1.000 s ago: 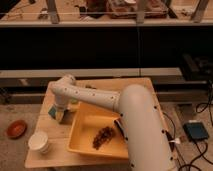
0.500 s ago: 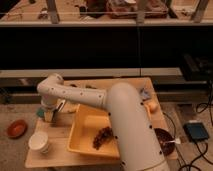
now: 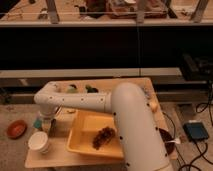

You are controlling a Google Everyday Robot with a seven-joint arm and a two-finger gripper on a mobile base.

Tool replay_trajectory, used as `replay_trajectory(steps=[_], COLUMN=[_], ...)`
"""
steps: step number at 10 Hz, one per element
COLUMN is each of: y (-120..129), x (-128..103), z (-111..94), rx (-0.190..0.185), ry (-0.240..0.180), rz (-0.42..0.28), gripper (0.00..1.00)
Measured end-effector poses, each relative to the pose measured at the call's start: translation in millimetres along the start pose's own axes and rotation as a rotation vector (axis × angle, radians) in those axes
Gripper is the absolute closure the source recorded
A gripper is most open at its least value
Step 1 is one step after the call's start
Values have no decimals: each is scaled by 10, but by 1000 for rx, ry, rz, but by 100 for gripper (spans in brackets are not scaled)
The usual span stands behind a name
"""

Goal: Wipe table surface with sponge

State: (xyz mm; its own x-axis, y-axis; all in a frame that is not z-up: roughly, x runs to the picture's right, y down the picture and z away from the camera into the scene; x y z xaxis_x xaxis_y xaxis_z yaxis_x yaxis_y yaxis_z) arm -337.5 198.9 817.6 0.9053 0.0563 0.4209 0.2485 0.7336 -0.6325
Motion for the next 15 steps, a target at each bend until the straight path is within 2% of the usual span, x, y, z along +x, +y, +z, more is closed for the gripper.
replay_trajectory(steps=[2,5,7,8,12,15], y=[212,312,258,137,-360,-623], x=[231,658,872,933,1008,738], z=[25,-27,-95,-138,-253,-221], rx=[-20,-14,9,27,74,87], ry=[5,20,32,39,50,34], rz=[35,142,200,222,240,203], gripper=[77,77,77,77,77,77])
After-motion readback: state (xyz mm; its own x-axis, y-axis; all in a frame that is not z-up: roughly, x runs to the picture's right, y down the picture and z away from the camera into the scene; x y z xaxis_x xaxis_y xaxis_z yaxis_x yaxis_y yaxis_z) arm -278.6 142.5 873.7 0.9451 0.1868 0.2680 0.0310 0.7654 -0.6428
